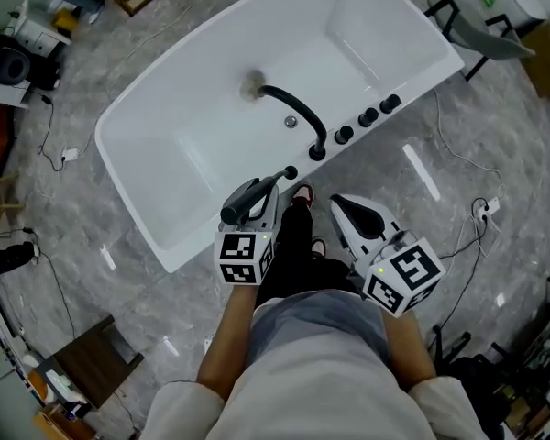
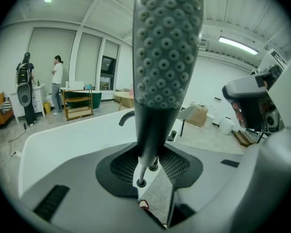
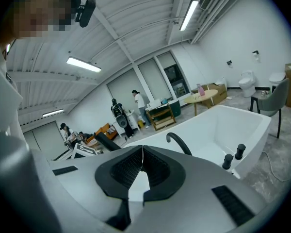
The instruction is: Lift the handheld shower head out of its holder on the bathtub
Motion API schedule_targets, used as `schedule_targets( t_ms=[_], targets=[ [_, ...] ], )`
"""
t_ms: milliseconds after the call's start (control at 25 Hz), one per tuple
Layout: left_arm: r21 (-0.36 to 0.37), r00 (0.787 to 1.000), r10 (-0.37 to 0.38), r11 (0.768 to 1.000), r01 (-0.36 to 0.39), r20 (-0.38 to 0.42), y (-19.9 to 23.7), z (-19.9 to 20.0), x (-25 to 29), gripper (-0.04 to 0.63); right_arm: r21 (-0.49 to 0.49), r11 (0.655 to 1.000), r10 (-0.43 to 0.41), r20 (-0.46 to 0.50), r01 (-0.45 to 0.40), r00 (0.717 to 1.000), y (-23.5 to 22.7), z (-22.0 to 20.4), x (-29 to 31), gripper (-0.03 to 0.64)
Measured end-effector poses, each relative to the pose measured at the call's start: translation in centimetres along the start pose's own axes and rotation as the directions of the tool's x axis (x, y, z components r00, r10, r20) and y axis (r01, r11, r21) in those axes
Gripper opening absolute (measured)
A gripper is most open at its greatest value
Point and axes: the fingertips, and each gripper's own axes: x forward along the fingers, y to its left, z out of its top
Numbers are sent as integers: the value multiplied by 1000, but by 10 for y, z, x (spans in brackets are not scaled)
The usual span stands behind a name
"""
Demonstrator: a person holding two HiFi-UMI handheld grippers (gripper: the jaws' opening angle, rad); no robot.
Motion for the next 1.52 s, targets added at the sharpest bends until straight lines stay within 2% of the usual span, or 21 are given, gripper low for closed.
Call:
schedule_targets(
  t_ms=[400,760,960,1280,1520],
  targets=[
    [24,997,-16,1000,14,80,-16,34,-33,138,-25,999,22,37,-21,999,17,5,-12,20],
    [21,982,-19,1000,16,189,-34,71,-79,138,-149,989,21,99,-6,995,48,28,-34,20],
    [37,970,-23,999,14,240,-43,90,-102,138,-183,983,15,137,10,990,61,39,-46,18],
    [27,956,-33,999,26,292,-59,101,-126,138,-213,977,18,207,27,978,74,49,-69,18],
    [18,950,-50,999,47,308,-73,104,-134,138,-229,971,-15,217,66,976,73,49,-81,18]
  ],
)
